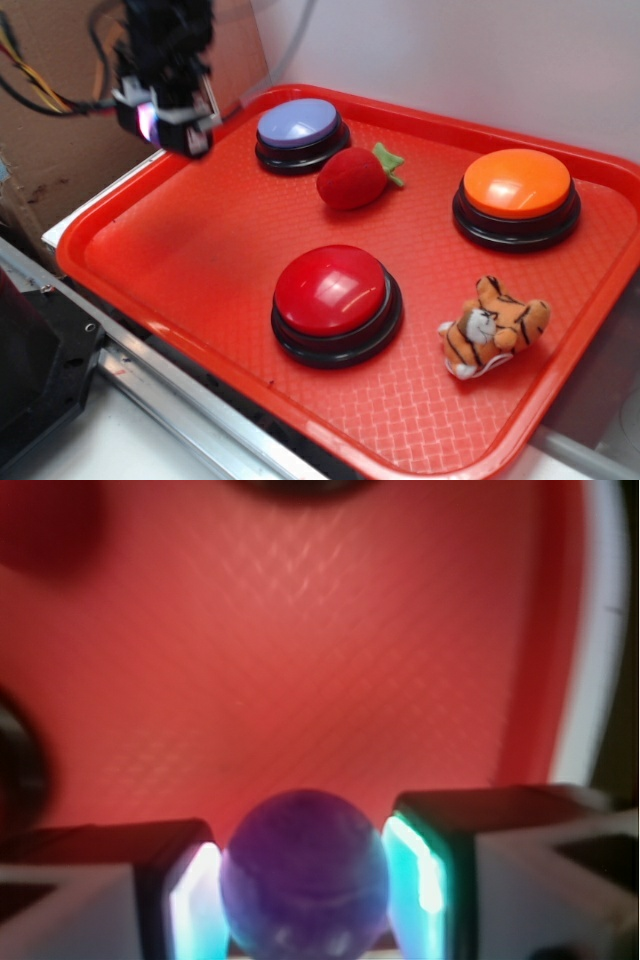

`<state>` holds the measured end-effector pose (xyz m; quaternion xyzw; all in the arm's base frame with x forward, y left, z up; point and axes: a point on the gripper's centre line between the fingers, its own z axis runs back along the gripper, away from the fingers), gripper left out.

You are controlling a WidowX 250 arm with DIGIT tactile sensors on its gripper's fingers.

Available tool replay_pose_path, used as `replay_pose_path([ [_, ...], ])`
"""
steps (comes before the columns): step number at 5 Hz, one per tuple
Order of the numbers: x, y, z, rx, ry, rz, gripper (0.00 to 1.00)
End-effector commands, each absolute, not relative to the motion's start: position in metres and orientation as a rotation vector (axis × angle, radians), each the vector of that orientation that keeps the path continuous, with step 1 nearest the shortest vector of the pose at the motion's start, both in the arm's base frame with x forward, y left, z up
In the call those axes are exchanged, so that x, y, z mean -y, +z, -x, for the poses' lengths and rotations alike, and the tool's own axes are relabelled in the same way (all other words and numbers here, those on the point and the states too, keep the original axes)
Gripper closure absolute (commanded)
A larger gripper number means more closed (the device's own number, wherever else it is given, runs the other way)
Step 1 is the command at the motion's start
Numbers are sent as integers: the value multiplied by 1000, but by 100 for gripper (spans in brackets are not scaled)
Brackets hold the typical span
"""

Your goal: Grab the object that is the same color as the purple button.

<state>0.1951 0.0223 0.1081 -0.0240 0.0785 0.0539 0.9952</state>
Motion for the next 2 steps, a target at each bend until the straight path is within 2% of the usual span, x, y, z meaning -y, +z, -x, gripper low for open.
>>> replay_pose_path([
  [1, -15, 212, -174, 6, 150, 120, 100],
  [2, -15, 252, -172, 26, 160, 126, 100],
])
